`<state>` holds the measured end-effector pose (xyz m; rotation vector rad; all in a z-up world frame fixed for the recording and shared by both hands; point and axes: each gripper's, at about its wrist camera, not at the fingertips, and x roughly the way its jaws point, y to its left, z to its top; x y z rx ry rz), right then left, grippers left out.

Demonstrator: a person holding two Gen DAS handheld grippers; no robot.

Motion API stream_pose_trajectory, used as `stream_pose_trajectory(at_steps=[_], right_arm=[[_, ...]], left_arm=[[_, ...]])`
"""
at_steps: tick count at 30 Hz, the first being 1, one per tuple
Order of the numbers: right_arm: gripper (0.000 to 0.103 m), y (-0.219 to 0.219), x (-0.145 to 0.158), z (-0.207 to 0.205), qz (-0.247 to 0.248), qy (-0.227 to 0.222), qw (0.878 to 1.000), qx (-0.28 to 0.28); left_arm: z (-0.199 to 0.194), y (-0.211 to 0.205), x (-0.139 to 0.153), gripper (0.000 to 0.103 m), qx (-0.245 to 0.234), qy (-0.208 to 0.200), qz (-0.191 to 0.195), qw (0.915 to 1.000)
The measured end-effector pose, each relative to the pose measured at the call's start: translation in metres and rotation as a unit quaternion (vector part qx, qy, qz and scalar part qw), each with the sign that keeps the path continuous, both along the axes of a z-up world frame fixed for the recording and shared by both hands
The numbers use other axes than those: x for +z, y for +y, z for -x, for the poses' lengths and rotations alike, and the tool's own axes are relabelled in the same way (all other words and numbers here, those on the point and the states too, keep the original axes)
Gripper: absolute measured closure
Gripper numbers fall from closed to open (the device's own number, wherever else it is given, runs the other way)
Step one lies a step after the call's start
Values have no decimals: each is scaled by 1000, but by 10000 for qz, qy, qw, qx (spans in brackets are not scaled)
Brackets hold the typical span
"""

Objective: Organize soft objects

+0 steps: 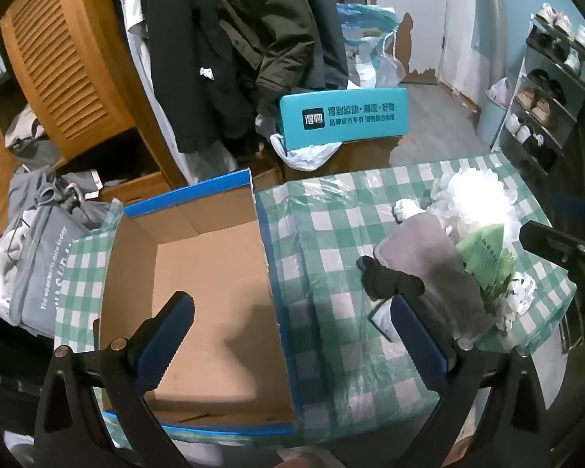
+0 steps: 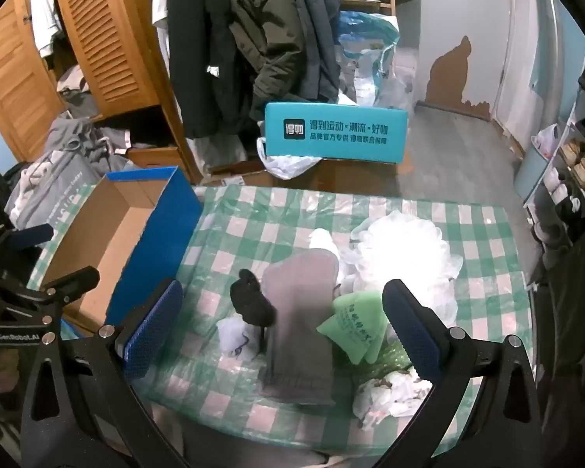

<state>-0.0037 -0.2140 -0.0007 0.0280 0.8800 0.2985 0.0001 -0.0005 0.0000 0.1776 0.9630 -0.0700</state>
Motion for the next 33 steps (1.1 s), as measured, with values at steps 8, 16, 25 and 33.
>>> stream_pose_trajectory(at_steps=[8,16,25,33], right_arm=[[2,2,-1,1,10,-61,10000,19],[2,3,3,3,27,7,10000,-20],[2,3,-3,3,44,22,10000,31],[2,4,-6,1,58,35,10000,33]], left_arm=[[0,0,1,1,15,2,127,9999],[3,3,-5,1,-60,13,155,9999],[1,0,-6,1,-15,71,175,9998],[1,1,-7,1,-17,77,173,9998]])
